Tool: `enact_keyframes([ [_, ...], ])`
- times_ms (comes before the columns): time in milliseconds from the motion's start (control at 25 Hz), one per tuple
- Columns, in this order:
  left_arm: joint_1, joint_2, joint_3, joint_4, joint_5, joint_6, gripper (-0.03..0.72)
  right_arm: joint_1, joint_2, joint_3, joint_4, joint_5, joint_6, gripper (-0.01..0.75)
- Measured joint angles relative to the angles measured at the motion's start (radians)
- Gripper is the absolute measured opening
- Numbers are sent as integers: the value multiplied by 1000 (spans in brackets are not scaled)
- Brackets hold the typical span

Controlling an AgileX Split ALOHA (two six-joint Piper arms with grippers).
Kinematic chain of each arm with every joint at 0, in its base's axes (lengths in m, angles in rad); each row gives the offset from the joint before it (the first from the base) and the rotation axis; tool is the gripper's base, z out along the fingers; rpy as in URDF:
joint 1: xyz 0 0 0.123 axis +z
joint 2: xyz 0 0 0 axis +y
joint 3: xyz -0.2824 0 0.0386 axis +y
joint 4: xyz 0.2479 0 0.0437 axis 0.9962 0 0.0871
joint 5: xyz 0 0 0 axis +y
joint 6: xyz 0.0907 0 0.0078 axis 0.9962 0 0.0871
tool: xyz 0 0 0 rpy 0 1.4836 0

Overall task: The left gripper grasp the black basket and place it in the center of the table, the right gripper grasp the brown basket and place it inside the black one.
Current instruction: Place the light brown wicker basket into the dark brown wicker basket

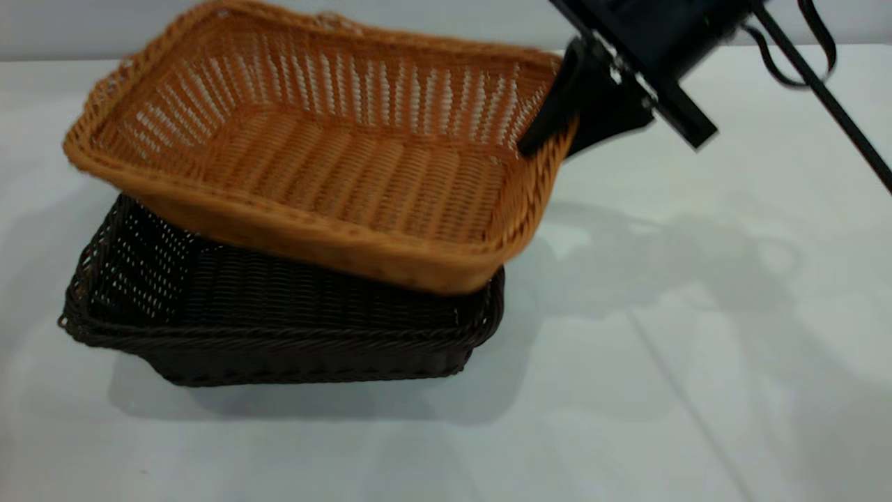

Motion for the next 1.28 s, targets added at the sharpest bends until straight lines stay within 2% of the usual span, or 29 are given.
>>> enact_keyframes([
  [200, 0, 0, 0, 0, 0, 0, 400, 14, 0, -80, -62, 17, 40, 70],
  [600, 0, 0, 0, -1, 0, 0, 400, 144, 2, -84, -121, 40, 49, 70],
  [1280, 0, 0, 0, -4, 17, -1, 400, 156, 52, -85, -149, -77, 90, 70],
])
